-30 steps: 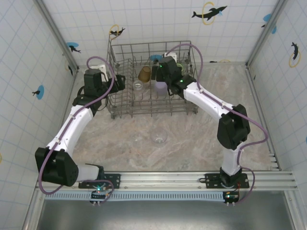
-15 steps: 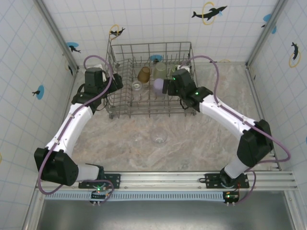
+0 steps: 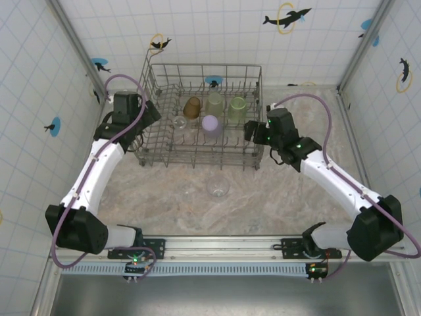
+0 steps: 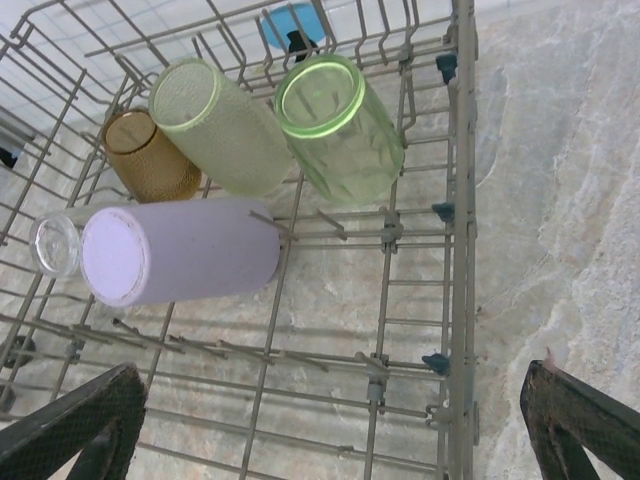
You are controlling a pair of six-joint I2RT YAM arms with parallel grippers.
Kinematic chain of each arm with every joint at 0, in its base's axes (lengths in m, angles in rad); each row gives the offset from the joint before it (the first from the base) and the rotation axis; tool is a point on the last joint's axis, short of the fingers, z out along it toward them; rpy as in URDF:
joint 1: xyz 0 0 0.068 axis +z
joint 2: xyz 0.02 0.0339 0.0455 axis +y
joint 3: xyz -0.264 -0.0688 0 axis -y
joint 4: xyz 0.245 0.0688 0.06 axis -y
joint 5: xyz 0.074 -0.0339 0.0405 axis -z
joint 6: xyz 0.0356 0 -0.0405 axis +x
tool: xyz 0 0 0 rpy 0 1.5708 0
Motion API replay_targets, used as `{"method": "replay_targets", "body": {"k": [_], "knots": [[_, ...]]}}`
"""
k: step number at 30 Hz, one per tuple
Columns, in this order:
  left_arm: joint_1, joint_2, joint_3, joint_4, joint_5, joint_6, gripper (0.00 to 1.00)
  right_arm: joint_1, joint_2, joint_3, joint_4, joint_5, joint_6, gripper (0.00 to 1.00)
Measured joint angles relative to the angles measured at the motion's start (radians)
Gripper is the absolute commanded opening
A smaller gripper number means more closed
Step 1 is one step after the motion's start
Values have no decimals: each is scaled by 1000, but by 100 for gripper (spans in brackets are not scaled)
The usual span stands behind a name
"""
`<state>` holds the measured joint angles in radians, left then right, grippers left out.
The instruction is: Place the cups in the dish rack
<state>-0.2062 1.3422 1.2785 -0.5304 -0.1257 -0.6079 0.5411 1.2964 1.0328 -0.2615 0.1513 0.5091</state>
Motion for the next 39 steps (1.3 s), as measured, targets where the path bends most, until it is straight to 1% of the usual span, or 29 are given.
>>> {"method": "replay_targets", "body": {"k": [6,9,12,16,23,26,33,39], "knots": [[4,35,64,-3,119,-29,98,-18,0,-21,-1,-47,-3,99],[3,34,89,-5,158,-29,98,-20,0,-21,0,-52,-3,99],[3,29,105,-6,168,-29,98,-24,0,-21,0,-56,-3,99],[3,10,126,-42,135,-18,98,-33,0,-21,-1,-71,-2,99],[7,-7,236,-161,-11,28,98,-28,16,-15,-1,-102,14,99],[23,-7,267,-203,-43,40,98,-16,51,5,-1,-109,22,99],[115,11,271,-287,-47,61,97,-4,109,29,18,-125,32,100],[194,12,239,-304,-27,63,98,-9,167,71,15,-104,26,99]]}}
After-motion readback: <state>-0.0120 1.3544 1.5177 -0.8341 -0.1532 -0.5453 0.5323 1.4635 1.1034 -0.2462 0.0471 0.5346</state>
